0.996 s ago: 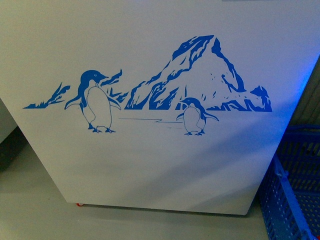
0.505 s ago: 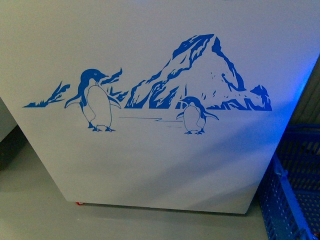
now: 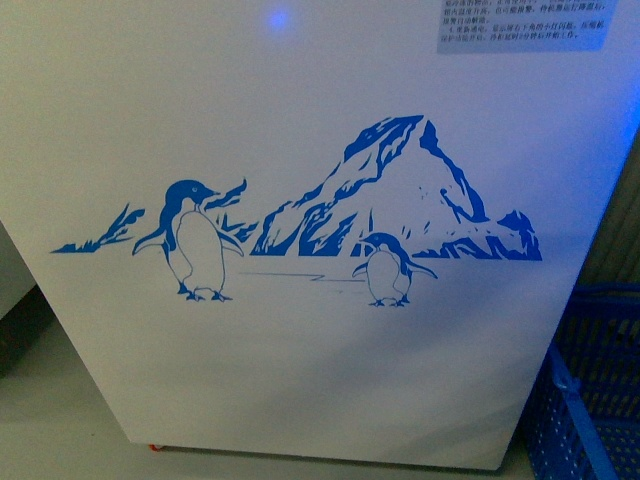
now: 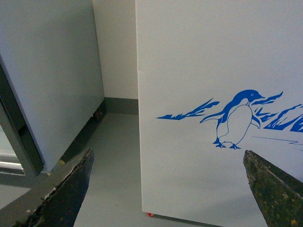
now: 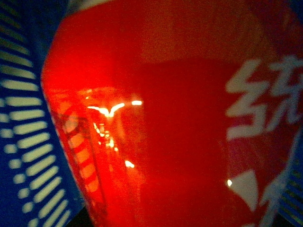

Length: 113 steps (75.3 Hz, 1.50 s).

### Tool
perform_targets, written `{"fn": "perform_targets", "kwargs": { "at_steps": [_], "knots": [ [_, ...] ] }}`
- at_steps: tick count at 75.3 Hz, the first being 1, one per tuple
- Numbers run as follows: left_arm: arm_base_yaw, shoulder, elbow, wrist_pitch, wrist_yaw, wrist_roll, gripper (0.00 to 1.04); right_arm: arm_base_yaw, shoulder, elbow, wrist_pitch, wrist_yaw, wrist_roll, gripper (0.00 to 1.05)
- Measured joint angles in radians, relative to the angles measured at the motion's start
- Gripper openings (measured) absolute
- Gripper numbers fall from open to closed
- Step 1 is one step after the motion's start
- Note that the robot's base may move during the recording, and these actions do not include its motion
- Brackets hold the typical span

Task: Put drink in fridge

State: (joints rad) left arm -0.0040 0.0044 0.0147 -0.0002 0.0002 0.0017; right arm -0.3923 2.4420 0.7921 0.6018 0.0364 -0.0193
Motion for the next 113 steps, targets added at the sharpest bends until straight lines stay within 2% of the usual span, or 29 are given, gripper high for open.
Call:
{"fn": "perform_targets", "kwargs": {
  "at_steps": [11,19,34,47,56,70,89,113],
  "knots": [
    [0.0,0.0,0.0,0.0,0.0,0.0,0.97,0.01,-0.351,-0.156,-0.086,-0.05,0.002,0.36],
    [0.0,0.0,0.0,0.0,0.0,0.0,0.97,0.015,-0.652,-0.216,-0.225,-0.085,0.016,0.36],
    [0.0,0.0,0.0,0.0,0.0,0.0,0.97,0.032,-1.19,-0.182,-0.489,-0.11,0.061,0.36],
    [0.0,0.0,0.0,0.0,0.0,0.0,0.97,0.069,-1.514,-0.14,-0.592,-0.118,0.133,0.36],
    [0.0,0.0,0.0,0.0,0.0,0.0,0.97,0.109,-1.631,-0.142,-0.637,-0.108,0.176,0.36],
    [0.0,0.0,0.0,0.0,0.0,0.0,0.97,0.259,-1.813,-0.178,-0.727,-0.009,0.193,0.36],
    [0.0,0.0,0.0,0.0,0.0,0.0,0.97,0.441,-1.988,-0.182,-0.763,0.132,0.174,0.36],
    [0.0,0.0,0.0,0.0,0.0,0.0,0.97,0.512,-2.04,-0.198,-0.675,0.292,0.134,0.36]
  ]
}}
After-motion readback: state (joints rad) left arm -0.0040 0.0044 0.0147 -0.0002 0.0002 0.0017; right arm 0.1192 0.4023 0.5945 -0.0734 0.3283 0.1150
